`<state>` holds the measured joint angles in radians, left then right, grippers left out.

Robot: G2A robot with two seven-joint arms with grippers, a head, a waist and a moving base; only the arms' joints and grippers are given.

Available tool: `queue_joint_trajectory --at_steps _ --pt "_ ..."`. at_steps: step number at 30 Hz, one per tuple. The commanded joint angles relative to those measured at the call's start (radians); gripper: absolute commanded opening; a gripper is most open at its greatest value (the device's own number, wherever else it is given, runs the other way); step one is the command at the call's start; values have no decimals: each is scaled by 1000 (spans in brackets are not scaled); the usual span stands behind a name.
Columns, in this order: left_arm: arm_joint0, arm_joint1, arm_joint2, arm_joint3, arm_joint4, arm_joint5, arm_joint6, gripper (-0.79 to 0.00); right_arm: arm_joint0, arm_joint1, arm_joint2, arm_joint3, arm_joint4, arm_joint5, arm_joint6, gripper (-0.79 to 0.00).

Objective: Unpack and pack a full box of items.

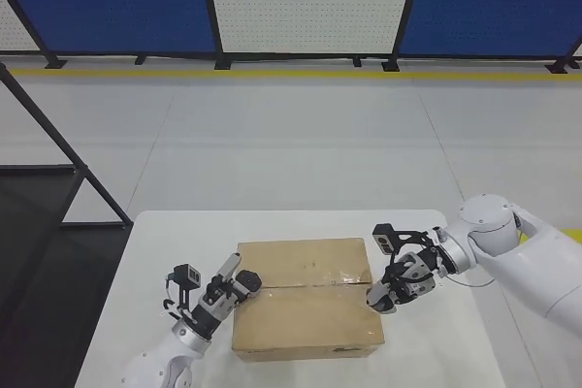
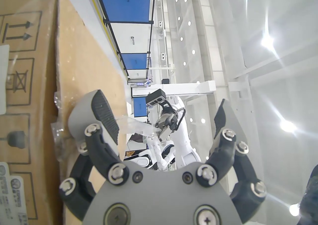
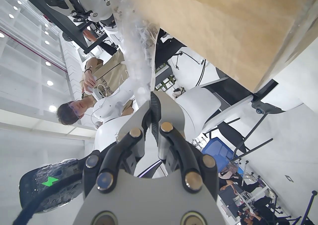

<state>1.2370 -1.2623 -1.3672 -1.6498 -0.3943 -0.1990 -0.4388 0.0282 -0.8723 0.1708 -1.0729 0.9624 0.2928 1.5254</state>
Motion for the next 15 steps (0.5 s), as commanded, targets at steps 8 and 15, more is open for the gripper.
queue_joint_trajectory --at_steps 8,15 --pt "-10 -2 6 18 5 0 8 0 -33 -4 11 -33 78 71 -69 -785" --pt "-8 -2 4 25 1 -2 8 0 -38 -14 -1 -31 183 145 -143 -785"
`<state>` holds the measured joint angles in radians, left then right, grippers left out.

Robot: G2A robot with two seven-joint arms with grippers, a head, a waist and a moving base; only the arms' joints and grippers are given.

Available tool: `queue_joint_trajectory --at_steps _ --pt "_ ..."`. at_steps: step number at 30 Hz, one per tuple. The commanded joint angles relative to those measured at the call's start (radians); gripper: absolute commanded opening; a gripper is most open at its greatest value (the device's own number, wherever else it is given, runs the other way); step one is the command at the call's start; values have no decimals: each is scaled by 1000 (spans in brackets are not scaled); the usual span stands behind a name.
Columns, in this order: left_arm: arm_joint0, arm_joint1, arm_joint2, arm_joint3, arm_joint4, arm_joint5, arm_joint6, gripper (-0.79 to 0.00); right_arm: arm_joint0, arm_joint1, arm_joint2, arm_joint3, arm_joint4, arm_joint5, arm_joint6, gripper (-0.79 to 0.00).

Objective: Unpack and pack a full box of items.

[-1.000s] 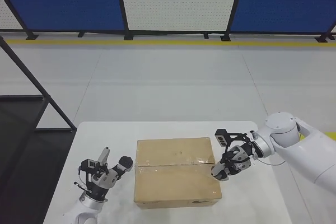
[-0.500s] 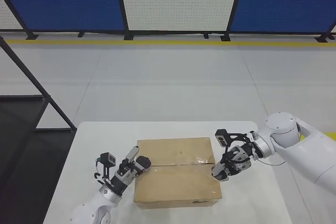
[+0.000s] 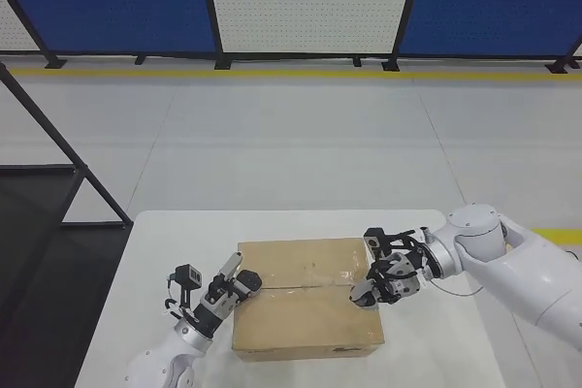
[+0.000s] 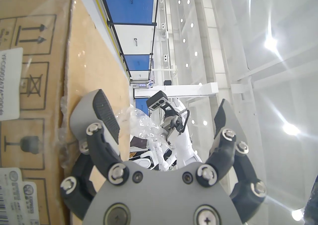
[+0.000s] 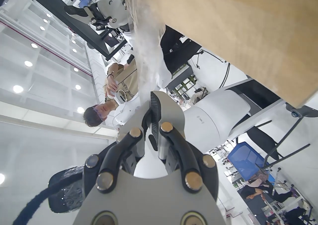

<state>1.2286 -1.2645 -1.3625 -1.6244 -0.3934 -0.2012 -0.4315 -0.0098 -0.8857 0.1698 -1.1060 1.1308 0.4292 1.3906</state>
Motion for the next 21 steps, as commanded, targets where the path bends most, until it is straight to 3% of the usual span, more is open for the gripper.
queue_joint_trajectory --at_steps 1,13,21 --pt "1 0 -1 -1 -2 1 0 0 -1 0 0 1 36 26 -25 -785" --pt "8 1 -10 -3 -12 -3 -7 0 -11 24 0 -18 192 145 -144 -785" --pt "9 0 -11 -4 -15 -4 -10 0 -34 59 0 -31 176 145 -144 -785"
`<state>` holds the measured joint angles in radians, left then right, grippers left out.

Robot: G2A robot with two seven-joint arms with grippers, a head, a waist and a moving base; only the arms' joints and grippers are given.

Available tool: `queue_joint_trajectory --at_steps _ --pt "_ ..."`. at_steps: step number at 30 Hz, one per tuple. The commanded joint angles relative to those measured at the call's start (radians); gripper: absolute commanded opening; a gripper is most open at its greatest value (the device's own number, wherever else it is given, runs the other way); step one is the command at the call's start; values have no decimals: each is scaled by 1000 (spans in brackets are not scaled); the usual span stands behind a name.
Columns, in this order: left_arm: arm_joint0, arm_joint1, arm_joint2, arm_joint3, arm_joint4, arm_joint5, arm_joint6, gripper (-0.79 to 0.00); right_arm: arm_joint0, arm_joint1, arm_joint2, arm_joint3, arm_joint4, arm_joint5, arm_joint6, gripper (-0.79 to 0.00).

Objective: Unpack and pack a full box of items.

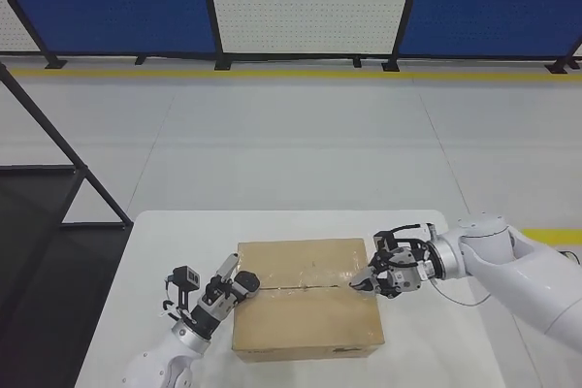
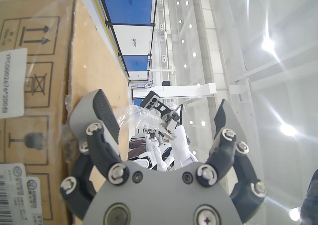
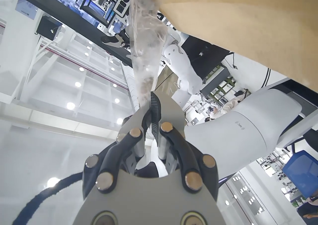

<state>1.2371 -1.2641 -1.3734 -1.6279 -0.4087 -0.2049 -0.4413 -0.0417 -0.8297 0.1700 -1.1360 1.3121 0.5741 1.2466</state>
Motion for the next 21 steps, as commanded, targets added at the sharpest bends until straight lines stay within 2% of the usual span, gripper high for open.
queue_joint_trajectory --at_steps 1,10,21 --pt "0 0 0 0 0 0 0 0 -8 7 0 -1 -5 -1 1 -785" --pt "-5 -1 6 3 5 4 2 0 -23 29 0 -3 6 7 -7 -785" --pt "-8 -2 9 6 9 3 8 0 -26 30 0 -25 36 48 -48 -785"
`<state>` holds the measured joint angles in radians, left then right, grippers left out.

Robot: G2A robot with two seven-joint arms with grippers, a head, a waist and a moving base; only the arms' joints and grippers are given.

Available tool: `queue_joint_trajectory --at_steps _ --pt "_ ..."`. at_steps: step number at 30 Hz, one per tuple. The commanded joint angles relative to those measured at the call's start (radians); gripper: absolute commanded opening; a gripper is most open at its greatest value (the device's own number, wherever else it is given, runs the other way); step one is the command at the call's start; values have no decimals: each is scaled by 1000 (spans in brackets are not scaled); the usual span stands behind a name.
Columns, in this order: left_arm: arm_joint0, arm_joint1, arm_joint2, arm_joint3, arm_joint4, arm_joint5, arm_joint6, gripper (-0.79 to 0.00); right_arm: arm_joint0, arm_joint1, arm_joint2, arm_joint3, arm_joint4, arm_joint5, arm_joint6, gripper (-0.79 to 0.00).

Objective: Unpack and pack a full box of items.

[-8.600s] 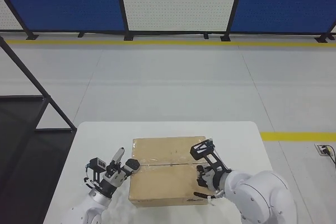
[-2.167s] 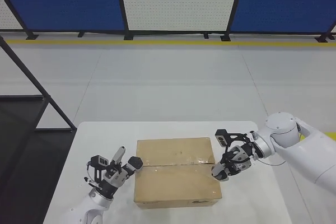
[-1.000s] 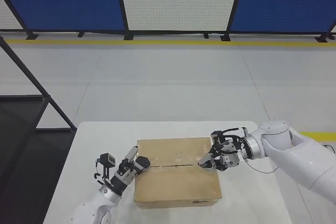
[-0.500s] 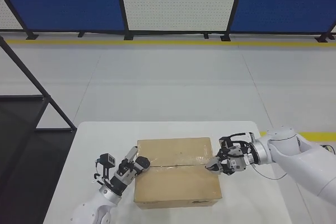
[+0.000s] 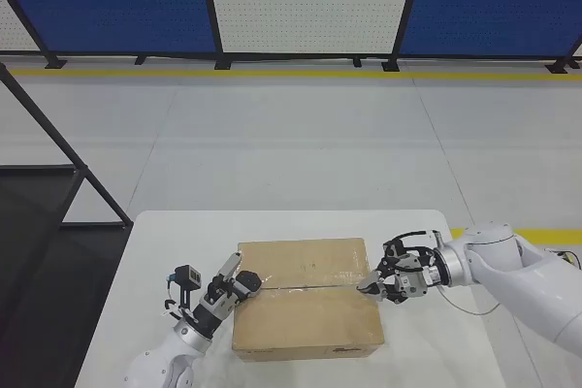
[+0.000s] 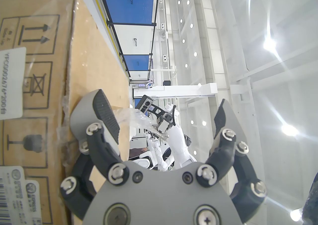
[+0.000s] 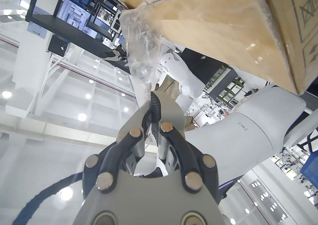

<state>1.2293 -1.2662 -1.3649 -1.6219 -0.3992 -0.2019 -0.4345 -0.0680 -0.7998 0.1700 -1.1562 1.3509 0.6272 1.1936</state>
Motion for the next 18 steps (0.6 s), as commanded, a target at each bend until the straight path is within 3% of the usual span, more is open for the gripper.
queue_joint_trajectory --at_steps 1,11,18 --pt "0 0 0 0 -1 0 1 0 -1 0 0 -12 -7 -12 12 -785" --pt "0 -1 0 2 -2 -2 -3 0 -3 21 0 -9 25 -29 29 -785" --pt "4 0 -1 -2 -2 -4 -8 0 -14 28 0 -20 53 30 -30 -785"
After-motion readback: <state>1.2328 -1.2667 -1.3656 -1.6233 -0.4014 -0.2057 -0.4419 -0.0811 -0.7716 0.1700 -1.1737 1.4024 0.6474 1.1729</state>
